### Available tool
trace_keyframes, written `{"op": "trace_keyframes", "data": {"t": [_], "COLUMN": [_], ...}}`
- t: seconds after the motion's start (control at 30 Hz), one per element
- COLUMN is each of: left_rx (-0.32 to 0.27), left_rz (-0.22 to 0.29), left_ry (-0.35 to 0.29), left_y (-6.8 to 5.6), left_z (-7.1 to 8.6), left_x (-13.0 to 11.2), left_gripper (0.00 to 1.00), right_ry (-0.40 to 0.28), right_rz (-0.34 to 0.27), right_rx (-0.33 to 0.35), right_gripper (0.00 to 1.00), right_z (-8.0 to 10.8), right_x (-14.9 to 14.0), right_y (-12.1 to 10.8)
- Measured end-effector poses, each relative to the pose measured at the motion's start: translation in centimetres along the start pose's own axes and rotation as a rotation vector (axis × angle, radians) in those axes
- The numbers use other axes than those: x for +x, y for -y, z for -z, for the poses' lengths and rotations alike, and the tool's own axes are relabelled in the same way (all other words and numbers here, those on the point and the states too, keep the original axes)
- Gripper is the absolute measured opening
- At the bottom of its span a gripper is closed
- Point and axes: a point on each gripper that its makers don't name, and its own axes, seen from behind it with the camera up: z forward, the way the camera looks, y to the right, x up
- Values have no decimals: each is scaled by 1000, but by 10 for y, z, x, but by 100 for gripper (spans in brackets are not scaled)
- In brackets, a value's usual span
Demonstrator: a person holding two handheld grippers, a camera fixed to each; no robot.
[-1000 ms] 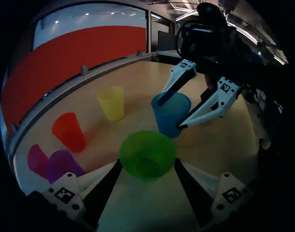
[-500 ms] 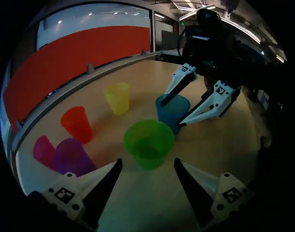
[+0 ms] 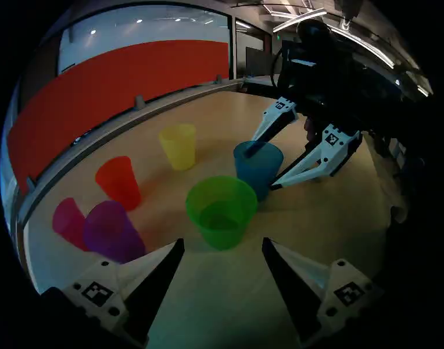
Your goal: Pour water
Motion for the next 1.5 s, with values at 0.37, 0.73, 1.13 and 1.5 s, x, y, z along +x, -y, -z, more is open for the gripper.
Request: {"op": "trace_keyframes", "data": {"t": [0.37,0.73,1.13,1.5], "left_rx": [73,213,398,556], "left_rz": [42,128,153,242], "left_ry": [-44,-147,-270,-426], "left_y": [7,27,54,78], "left_z": [23,57,88,108], "left_x": [3,11,17,35], "left_gripper": [100,100,100,100], "right_ry": [-16,-90,-255,-394], "right_rz": [-51,-127,-220,-294], "right_rx": [-60,-178,-363,-594], "right_gripper": [100,100,100,100], "right_z": [32,78,122,142], "right_x": [-20,-25,3,5], "right_y": [0,-14,-46,-80]}}
